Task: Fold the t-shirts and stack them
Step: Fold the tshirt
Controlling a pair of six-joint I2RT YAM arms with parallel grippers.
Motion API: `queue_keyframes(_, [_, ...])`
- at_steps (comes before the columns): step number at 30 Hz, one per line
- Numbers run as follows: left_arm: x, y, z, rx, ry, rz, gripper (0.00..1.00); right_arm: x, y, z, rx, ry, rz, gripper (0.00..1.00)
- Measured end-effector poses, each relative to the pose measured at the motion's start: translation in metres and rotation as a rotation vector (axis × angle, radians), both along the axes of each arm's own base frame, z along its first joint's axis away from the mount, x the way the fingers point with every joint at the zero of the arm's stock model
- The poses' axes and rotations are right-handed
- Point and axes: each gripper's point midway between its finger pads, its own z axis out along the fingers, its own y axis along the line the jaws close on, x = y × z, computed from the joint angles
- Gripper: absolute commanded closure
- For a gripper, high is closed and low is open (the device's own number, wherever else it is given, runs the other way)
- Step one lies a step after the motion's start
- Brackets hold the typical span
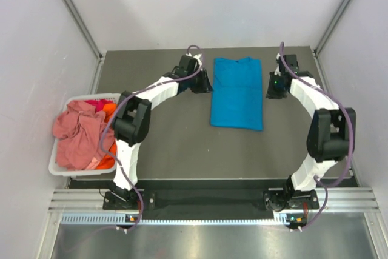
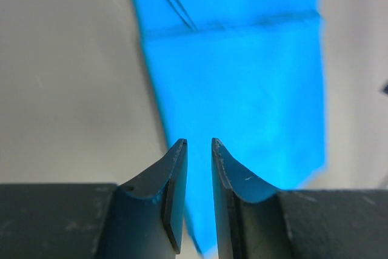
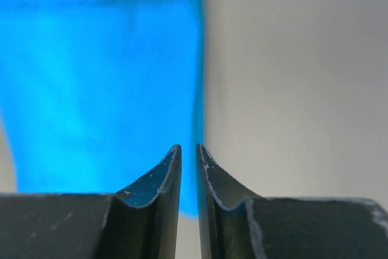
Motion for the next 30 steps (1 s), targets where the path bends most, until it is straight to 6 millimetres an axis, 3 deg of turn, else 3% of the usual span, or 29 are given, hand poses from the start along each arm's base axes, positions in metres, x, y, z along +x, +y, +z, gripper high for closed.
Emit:
queue_keyframes(3, [-0.031,-0.001,0.027,-0.039,-0.022,-0.044,0.73,-0.033,0.017,0.008,0.072,-0.009,0.037,0.87])
queue_keyframes(6, [-0.061,-0.012,0.032,-0.067,-0.027,-0.101,0.74,-0.056,0.04,-0.003,0.158,0.015,0.092,0.87])
queue_keyframes(10, [-0.111,-0.025,-0.008,-0.042,0.048,-0.175,0.74,-0.09,0.049,-0.043,0.206,0.113,0.093,0.87])
queue_keyframes(13, [-0.152,-0.021,-0.047,0.013,0.154,-0.206,0.74,-0.116,0.044,-0.068,0.197,0.192,0.077,0.87])
queue_keyframes(15, [-0.165,-0.015,-0.061,0.042,0.198,-0.203,0.74,-0.123,0.041,-0.077,0.183,0.211,0.066,0.87])
queue_keyframes(21, [-0.159,-0.008,-0.061,0.073,0.208,-0.153,0.7,-0.122,0.037,-0.077,0.163,0.195,0.051,0.79])
queue_keyframes(25, [-0.16,0.006,-0.054,0.118,0.22,-0.107,0.65,-0.124,0.033,-0.063,0.154,0.154,0.032,0.7])
queue_keyframes(30, [-0.146,0.011,-0.042,0.097,0.213,-0.067,0.6,-0.12,0.027,-0.047,0.153,0.096,0.002,0.66])
